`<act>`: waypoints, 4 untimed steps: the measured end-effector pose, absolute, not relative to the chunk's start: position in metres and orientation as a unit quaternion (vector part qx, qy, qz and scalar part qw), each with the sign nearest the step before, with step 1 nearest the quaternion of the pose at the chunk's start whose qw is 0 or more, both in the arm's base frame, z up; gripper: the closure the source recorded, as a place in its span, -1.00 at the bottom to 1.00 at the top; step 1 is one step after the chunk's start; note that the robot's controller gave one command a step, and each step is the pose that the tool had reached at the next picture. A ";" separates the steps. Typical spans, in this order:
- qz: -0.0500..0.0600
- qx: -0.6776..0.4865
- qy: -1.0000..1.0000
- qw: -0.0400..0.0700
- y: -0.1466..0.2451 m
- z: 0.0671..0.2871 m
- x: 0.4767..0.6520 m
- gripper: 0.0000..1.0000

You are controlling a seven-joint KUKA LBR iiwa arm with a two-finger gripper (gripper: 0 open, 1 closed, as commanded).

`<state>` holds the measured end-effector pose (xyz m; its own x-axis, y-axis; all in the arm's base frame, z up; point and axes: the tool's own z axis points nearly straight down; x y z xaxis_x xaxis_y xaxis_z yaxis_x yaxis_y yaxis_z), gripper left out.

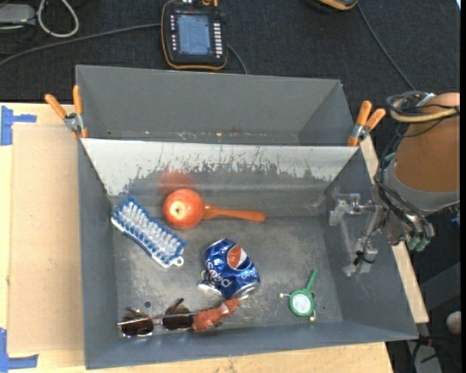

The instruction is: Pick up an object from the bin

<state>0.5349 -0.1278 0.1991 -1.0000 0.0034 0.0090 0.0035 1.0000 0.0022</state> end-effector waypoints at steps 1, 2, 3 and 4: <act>0.000 0.001 -1.000 0.001 -0.127 0.204 0.537 -1.00; -0.001 0.150 -0.989 0.002 -0.105 0.114 0.499 -1.00; 0.001 0.329 -0.944 -0.002 -0.089 0.152 0.496 -1.00; -0.004 0.270 -0.963 0.005 -0.064 0.109 0.474 -1.00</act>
Offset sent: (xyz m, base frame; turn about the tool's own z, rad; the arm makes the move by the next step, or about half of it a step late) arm -0.0543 0.0321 -0.1291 -0.4478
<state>0.4739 -0.0639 0.1090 -0.8539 -0.5204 0.0079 -0.5203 0.8539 0.0097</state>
